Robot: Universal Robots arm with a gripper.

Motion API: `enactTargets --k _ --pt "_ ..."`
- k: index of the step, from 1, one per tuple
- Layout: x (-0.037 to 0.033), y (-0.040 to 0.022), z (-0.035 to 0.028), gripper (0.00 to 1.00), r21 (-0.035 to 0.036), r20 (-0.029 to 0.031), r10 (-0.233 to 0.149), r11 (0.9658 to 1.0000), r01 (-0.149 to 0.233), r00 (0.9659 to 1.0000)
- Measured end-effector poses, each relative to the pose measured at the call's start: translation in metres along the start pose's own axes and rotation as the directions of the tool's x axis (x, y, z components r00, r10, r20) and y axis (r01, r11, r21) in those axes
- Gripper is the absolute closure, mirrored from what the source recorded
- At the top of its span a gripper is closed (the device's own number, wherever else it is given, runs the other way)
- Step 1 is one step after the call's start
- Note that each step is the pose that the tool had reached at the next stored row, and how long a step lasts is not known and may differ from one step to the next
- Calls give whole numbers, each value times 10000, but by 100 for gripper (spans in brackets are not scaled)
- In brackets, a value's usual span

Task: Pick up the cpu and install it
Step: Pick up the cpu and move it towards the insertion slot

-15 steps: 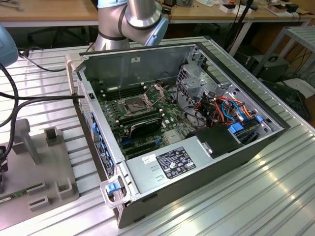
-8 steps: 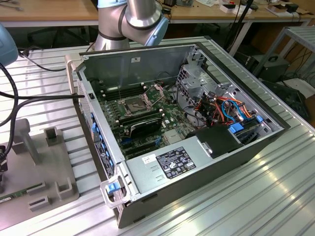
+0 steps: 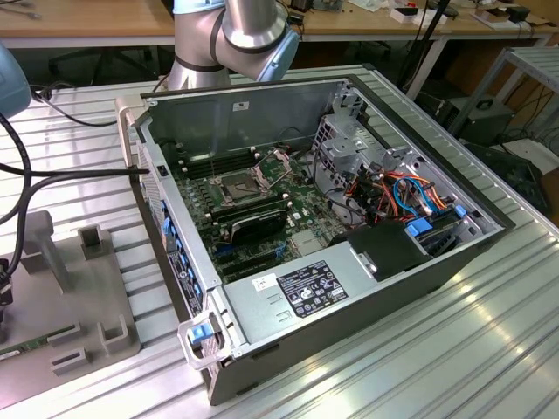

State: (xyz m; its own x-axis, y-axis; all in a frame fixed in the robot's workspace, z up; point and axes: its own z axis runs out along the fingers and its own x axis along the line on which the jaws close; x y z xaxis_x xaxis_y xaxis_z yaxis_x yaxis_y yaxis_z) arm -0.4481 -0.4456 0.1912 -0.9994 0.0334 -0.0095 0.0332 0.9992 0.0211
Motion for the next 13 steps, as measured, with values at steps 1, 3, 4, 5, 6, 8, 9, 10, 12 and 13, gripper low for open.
enactTargets --k 1,3,4,5,6,8,9,10,12,13 --pt "0 0 0 38 0 0 0 10000 0 10000" --pt "0 0 0 38 0 0 1 10000 -1 10000" --pt "0 0 0 38 0 0 0 10000 0 10000" --pt "1 0 0 38 0 0 0 10000 0 10000" --pt "1 0 0 38 0 0 1 10000 -1 10000" --pt "1 0 0 38 0 -1 0 10000 0 10000" --pt "2 0 0 38 0 -1 1 10000 -1 10000" --pt "2 0 -1 40 2 -2 0 10000 0 10000" --pt "2 0 -1 45 1 -2 0 10000 0 10000" --pt "2 0 0 45 1 -1 0 10000 0 10000"
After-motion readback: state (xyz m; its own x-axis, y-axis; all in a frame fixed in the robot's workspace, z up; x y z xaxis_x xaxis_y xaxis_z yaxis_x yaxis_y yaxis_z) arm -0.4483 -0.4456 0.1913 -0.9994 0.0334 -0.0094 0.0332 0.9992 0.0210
